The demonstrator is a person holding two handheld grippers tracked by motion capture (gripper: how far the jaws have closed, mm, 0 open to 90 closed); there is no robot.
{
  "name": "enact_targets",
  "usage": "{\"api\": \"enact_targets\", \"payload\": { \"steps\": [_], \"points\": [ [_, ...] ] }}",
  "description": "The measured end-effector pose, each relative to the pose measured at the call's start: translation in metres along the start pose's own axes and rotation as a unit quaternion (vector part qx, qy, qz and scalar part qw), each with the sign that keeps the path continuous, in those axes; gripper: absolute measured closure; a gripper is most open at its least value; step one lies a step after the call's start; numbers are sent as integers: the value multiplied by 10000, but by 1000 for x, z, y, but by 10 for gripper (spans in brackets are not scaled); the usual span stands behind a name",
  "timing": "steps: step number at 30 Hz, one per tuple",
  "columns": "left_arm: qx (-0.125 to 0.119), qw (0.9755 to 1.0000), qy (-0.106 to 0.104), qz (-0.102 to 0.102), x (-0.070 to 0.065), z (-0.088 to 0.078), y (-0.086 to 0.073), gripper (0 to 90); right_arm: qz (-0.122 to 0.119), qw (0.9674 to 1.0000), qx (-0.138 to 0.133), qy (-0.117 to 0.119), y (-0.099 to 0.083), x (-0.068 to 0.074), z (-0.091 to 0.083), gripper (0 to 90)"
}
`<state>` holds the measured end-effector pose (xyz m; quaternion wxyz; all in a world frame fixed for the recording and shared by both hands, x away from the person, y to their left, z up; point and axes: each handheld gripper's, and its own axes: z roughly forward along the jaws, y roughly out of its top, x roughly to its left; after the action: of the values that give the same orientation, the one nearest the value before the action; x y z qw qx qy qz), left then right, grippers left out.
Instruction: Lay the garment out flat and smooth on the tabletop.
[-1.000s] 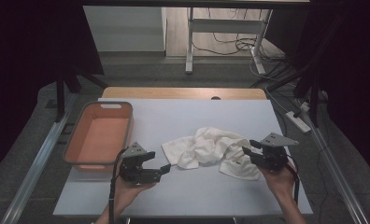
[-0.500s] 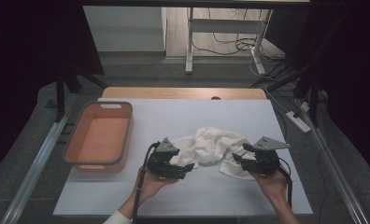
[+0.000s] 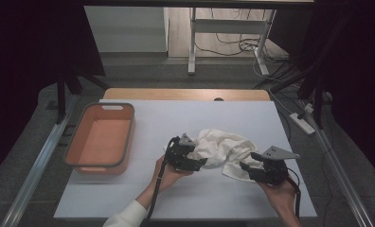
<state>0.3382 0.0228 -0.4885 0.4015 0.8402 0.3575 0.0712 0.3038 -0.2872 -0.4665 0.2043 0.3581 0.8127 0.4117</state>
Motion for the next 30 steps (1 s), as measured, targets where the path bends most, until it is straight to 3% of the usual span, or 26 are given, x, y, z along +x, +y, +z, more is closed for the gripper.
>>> {"api": "enact_targets", "payload": {
  "steps": [1,3,4,5,7,8,9,10,15,17,19,20,22,23,26,27,30],
  "points": [
    [37,10000,25,3,2,3,-1,429,-26,10000,48,9,-2,1,2,407],
    [132,9999,22,18,4,8,-3,469,-43,10000,83,19,-3,2,4,405],
    [197,9998,24,15,5,11,-4,576,-71,9998,153,42,-6,4,7,403],
    [269,9996,49,16,6,14,-5,576,-71,9998,153,42,-6,4,7,403],
    [371,9993,43,-17,8,18,-8,733,-101,9995,299,97,-9,8,14,398],
    [410,9991,42,-41,10,20,-9,733,-101,9995,299,97,-9,8,14,398],
    [429,9990,-30,-92,12,20,-11,827,-124,9991,385,119,-11,10,20,396],
    [429,9990,-30,-92,12,20,-11,850,-124,9991,385,119,-11,10,20,396],
    [304,9994,-142,-115,15,7,-12,867,-203,9976,656,99,-17,12,34,393],
    [155,9996,-177,-177,17,-6,-11,868,-241,9968,756,108,-19,13,39,395],
    [-141,9991,-233,-315,22,-28,-8,869,-380,9946,962,26,-21,14,47,435],
    [-141,9991,-233,-315,22,-28,-8,869,-380,9946,962,26,-21,14,47,435],
    [-409,9975,-306,-478,25,-49,-6,869,-429,9929,1109,46,-24,13,53,519],
    [-409,9975,-306,-478,25,-49,-6,869,-429,9929,1109,46,-24,13,53,519],
    [-631,9959,-351,-547,28,-65,-4,868,-403,9932,1077,160,-24,12,53,698],
    [-676,9956,-343,-547,28,-69,-4,868,-515,9926,1085,159,-24,13,52,798],
    [-787,9944,-376,-597,29,-78,-5,868,-605,9920,1091,181,-23,13,49,846]
  ]
}}
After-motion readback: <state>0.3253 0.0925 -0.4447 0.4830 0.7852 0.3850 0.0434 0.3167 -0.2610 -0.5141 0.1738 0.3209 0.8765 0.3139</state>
